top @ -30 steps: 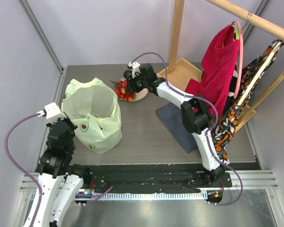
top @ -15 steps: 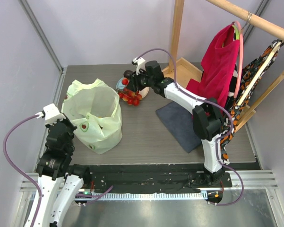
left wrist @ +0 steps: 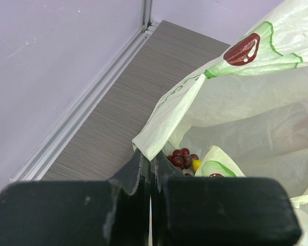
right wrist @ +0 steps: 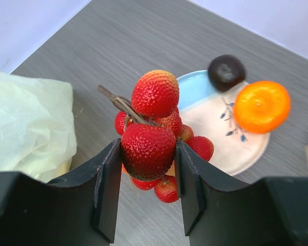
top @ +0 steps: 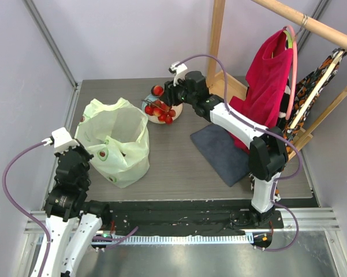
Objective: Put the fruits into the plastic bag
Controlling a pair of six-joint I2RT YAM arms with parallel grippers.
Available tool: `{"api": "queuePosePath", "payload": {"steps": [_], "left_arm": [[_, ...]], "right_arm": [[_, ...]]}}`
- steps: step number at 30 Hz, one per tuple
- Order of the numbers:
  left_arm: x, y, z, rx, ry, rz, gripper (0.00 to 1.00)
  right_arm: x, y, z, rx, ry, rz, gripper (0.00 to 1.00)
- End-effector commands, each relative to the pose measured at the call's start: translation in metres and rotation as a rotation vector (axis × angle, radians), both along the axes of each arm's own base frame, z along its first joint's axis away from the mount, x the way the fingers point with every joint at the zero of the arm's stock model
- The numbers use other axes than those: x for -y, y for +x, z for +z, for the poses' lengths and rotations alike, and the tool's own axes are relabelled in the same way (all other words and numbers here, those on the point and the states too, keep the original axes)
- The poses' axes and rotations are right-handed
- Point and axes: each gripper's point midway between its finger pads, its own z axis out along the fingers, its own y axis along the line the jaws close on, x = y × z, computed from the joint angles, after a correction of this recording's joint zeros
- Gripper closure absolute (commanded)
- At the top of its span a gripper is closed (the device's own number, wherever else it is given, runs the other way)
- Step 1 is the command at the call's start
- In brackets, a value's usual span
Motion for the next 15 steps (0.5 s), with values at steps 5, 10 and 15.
{"api": "queuePosePath", "payload": {"steps": [5, 10, 15], "left_arm": [[-0.001, 0.001, 0.02, 0.078, -0.015, 0.006, 1.0], [0.0, 0.002, 0.019, 0.074, -0.014, -0.001, 1.0], [0.001, 0.001, 0.02, 0.08, -0.016, -0.004, 1.0]], "right_arm": [[0.037, -0.018, 0.105, 0.225, 0.093, -0.119, 0.99], [0.043, -0.049, 0.15, 0.299, 0.196, -0.066, 0.99], [0.051, -0.098, 0.199, 0.409, 0.326, 0.018, 0.99]]}}
